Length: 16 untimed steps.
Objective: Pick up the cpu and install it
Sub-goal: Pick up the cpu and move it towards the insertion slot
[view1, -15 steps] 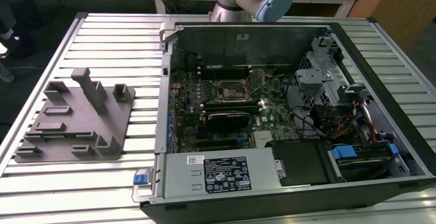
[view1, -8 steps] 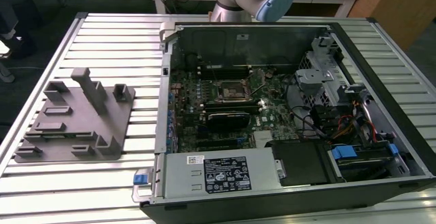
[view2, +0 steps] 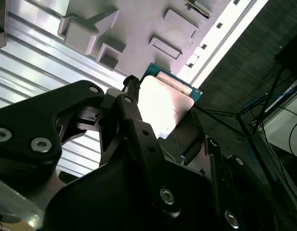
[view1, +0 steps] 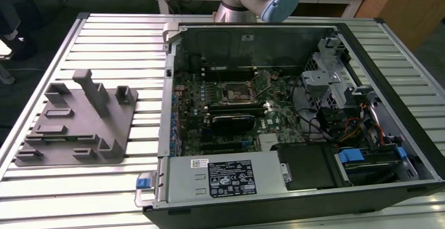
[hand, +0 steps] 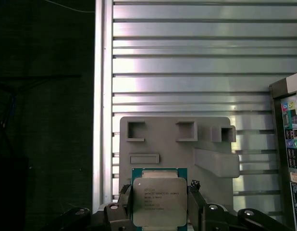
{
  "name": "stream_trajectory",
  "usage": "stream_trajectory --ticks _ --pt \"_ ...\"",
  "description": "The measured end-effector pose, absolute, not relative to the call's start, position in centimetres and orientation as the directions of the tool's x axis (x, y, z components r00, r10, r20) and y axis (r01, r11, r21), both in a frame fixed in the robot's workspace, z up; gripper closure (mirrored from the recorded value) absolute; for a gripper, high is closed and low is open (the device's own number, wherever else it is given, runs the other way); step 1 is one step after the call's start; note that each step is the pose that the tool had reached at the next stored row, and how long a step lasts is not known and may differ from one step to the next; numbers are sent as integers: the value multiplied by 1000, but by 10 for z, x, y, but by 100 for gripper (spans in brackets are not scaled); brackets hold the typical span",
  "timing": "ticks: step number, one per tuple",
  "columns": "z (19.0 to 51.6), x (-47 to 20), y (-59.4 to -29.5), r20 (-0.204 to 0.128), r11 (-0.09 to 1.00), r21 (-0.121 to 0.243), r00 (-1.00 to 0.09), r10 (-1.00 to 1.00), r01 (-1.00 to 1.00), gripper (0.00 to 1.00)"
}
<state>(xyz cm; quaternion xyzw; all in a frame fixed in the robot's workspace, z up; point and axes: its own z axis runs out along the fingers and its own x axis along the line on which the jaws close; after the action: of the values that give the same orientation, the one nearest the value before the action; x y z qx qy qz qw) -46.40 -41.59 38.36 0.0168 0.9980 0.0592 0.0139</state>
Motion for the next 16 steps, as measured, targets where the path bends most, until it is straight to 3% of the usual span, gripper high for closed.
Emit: stream_trajectory --ticks 16 --pt "384 -447 -416 -26 992 119 -999 35 32 46"
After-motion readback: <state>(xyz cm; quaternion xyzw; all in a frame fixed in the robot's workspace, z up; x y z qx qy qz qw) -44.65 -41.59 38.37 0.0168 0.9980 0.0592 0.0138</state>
